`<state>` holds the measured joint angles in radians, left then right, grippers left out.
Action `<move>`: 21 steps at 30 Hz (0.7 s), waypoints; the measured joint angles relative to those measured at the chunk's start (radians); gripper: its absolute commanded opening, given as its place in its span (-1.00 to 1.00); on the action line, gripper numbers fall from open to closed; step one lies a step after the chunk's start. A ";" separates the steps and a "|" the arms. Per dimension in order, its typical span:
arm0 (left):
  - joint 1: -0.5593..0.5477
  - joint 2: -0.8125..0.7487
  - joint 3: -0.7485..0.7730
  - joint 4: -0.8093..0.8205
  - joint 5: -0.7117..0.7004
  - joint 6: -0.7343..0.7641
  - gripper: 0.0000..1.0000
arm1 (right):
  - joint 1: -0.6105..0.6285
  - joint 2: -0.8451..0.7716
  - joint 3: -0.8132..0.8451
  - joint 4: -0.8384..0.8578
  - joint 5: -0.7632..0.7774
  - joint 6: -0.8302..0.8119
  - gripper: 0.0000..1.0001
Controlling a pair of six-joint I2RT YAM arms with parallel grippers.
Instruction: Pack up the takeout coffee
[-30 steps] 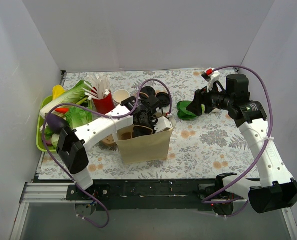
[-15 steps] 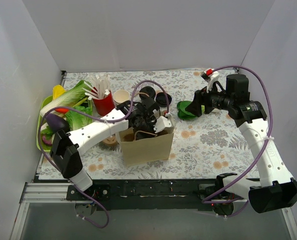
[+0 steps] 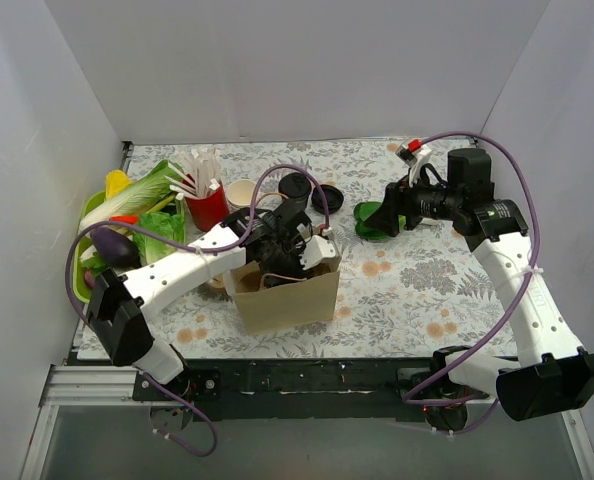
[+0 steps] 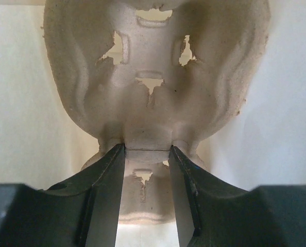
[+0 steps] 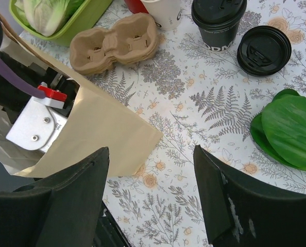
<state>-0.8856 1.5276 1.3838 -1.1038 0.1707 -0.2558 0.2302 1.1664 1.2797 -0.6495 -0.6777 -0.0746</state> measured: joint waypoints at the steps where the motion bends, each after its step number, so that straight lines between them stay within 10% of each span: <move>1: 0.000 0.005 -0.001 -0.004 0.000 -0.001 -1.00 | 0.000 0.000 -0.001 0.000 0.001 0.000 0.49; 15: 0.000 0.056 -0.019 0.005 -0.003 -0.002 -1.00 | 0.000 -0.011 -0.020 0.000 0.026 -0.004 0.49; 21: 0.000 0.056 -0.020 0.007 -0.007 -0.003 -0.52 | 0.000 -0.015 -0.020 0.000 0.040 -0.006 0.49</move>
<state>-0.8856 1.5833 1.3640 -1.0969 0.1635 -0.2592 0.2302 1.1515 1.2598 -0.6495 -0.6376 -0.0811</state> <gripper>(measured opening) 0.369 0.743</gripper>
